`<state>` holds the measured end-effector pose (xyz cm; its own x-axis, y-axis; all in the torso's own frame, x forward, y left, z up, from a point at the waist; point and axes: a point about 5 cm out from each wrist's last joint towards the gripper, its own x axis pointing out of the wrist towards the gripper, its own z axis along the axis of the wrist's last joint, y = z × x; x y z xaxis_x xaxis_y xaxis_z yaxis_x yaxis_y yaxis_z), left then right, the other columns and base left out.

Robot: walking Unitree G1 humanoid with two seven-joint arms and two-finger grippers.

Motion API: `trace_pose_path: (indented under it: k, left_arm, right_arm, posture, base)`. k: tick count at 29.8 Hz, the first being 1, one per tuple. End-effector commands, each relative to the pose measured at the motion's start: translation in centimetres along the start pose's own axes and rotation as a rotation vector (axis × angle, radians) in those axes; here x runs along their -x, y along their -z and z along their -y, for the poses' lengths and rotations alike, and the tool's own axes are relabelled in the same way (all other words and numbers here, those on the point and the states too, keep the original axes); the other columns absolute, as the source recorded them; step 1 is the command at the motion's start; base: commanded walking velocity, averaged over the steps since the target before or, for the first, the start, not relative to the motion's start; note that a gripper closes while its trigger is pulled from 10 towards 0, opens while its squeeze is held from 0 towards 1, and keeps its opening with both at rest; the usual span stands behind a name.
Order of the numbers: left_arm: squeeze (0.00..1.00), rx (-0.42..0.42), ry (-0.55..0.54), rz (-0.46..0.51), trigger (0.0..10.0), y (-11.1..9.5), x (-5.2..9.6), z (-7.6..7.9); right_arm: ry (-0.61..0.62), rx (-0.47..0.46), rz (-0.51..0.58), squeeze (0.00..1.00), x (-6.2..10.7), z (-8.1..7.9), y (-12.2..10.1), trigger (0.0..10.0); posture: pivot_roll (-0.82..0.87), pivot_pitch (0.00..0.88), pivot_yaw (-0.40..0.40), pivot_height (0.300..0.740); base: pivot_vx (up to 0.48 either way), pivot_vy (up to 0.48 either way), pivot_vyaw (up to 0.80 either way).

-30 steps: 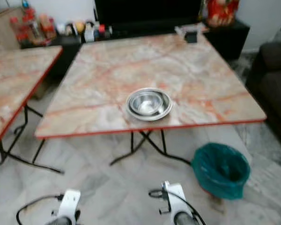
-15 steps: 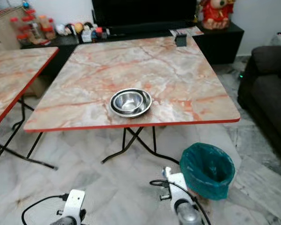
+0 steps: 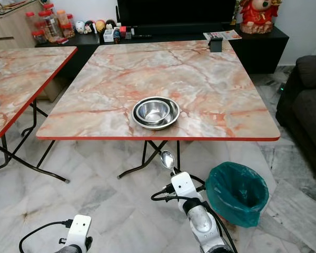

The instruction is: Setting the table

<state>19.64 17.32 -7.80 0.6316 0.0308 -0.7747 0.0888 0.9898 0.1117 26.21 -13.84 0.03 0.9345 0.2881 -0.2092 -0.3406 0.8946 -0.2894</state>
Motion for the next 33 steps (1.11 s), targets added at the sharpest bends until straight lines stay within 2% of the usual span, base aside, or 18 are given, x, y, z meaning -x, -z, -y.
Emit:
trace_pose_path:
  k: [1,5,7,13,17,21,23,25,29,30,33]
  left_arm:
    - [0.00,-0.003,-0.010,-0.006,10.0,0.3,0.1,-0.4]
    - [0.00,-0.005,0.000,-0.001,10.0,0.1,0.0,-0.3]
    - [0.00,-0.005,0.001,0.001,10.0,0.1,0.0,-0.3]
    - [0.00,0.004,0.002,0.012,10.0,-0.3,0.0,-0.2]
    - [0.00,0.014,-0.003,0.018,10.0,-0.4,-0.1,-0.2]
    - [0.00,0.019,-0.008,0.019,10.0,-0.4,0.0,-0.3]
    - [0.00,0.019,-0.008,0.019,10.0,-0.4,0.0,-0.3]
    - [0.00,0.017,-0.008,0.020,10.0,-0.4,-0.1,-0.3]
    - [0.00,0.016,-0.009,0.020,10.0,-0.4,-0.1,-0.4]
    - [0.00,0.017,-0.011,0.022,10.0,-0.5,-0.1,-0.4]
    - [0.00,0.018,-0.012,0.023,10.0,-0.6,-0.1,-0.4]
  right_arm:
    - [-0.029,0.042,0.092,0.00,-0.1,-0.2,-1.3,10.0]
    - [-0.013,0.045,0.187,0.00,-0.6,0.2,-3.3,10.0]
    - [-0.012,0.044,0.197,0.00,-0.7,0.2,-3.6,10.0]
    - [0.028,-0.039,0.295,0.00,-2.6,0.0,-7.0,10.0]
    - [0.045,-0.058,0.311,0.00,-3.1,-0.1,-8.1,10.0]
    - [0.099,-0.149,0.307,0.00,-3.9,0.3,-8.9,10.0]
    - [0.099,-0.149,0.307,0.00,-3.9,0.3,-8.9,10.0]
    - [0.135,-0.216,0.304,0.00,-4.7,0.7,-9.8,10.0]
    - [0.143,-0.225,0.306,0.00,-5.1,0.8,-10.2,10.0]
    - [0.156,-0.231,0.322,0.00,-5.8,0.9,-11.4,10.0]
    - [0.153,-0.222,0.333,0.00,-6.2,0.8,-12.1,10.0]
  posture:
    - [-0.09,0.019,0.076,0.740]
    - [-0.10,0.014,0.082,0.740]
    - [-0.10,0.014,0.082,0.740]
    - [-0.09,0.006,0.080,0.740]
    - [-0.09,0.001,0.077,0.740]
    - [-0.08,0.000,0.078,0.740]
    - [-0.08,0.000,0.078,0.740]
    - [-0.09,0.000,0.083,0.740]
    - [-0.08,0.000,0.083,0.740]
    - [-0.08,0.000,0.083,0.740]
    - [-0.08,0.000,0.083,0.740]
  base:
    - [0.000,0.000,0.00]
    - [0.000,0.000,0.00]
    - [0.000,0.000,0.00]
    - [0.000,0.000,0.00]
    - [0.000,0.000,0.00]
    - [0.000,0.000,0.00]
    - [0.000,0.000,0.00]
    - [0.000,0.000,-0.40]
    - [0.000,0.000,-0.80]
    - [0.000,0.000,0.00]
    - [0.000,0.000,0.00]
